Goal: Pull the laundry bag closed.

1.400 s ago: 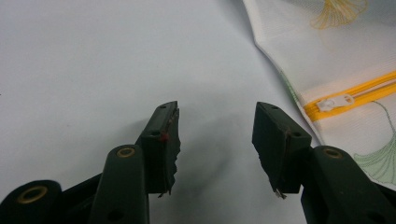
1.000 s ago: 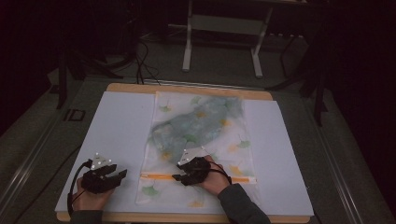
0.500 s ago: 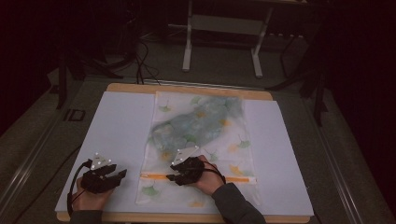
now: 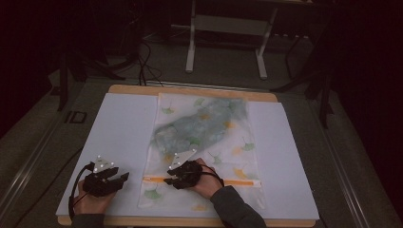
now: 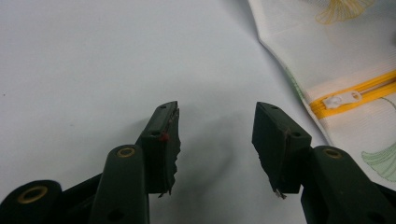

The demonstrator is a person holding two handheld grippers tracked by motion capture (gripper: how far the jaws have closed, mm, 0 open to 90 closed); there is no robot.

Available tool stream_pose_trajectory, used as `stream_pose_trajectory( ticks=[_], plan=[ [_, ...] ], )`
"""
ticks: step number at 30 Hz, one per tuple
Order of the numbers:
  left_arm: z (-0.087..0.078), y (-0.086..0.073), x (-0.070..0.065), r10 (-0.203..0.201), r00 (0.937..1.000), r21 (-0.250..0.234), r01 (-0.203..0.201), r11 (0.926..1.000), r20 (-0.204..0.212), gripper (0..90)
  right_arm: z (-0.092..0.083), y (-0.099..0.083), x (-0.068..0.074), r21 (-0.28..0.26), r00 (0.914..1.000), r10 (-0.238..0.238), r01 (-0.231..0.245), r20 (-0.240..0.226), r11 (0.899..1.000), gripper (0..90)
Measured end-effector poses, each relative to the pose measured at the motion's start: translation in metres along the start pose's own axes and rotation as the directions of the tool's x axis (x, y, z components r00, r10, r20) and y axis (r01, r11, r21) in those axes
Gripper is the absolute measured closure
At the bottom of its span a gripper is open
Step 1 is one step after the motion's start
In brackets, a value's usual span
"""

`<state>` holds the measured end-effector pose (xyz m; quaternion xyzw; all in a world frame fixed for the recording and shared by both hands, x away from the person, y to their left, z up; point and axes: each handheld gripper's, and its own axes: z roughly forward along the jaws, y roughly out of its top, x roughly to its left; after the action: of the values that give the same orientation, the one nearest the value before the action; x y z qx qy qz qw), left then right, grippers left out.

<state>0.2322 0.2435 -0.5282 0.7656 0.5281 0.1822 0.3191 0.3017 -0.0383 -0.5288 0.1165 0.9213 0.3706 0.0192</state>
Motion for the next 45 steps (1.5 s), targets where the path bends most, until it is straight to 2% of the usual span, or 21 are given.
stream_pose_trajectory(
  ticks=[10,22,39,45],
  plan=[
    [0.0,0.0,-0.001,0.012,0.9999,0.002,-0.012,0.9999,0.004,51.1,0.011,0.008,0.003,0.002,0.9998,-0.01,0.01,-0.017,1.0,66.3],
    [0.001,0.0,-0.001,0.015,0.9999,0.003,-0.015,0.9999,0.002,51.0,0.026,0.019,0.006,0.012,0.9993,-0.015,0.016,-0.034,1.0,72.4],
    [0.0,0.0,-0.001,0.019,0.9998,0.003,-0.019,0.9998,0.002,50.8,0.038,0.029,0.009,-0.002,0.9982,-0.021,0.021,-0.057,1.0,72.8],
    [0.0,0.0,-0.001,0.02,0.9998,0.001,-0.02,0.9998,0.004,50.8,0.044,0.034,0.011,0.008,0.9978,-0.03,0.031,-0.058,1.0,77.1]
  ],
)
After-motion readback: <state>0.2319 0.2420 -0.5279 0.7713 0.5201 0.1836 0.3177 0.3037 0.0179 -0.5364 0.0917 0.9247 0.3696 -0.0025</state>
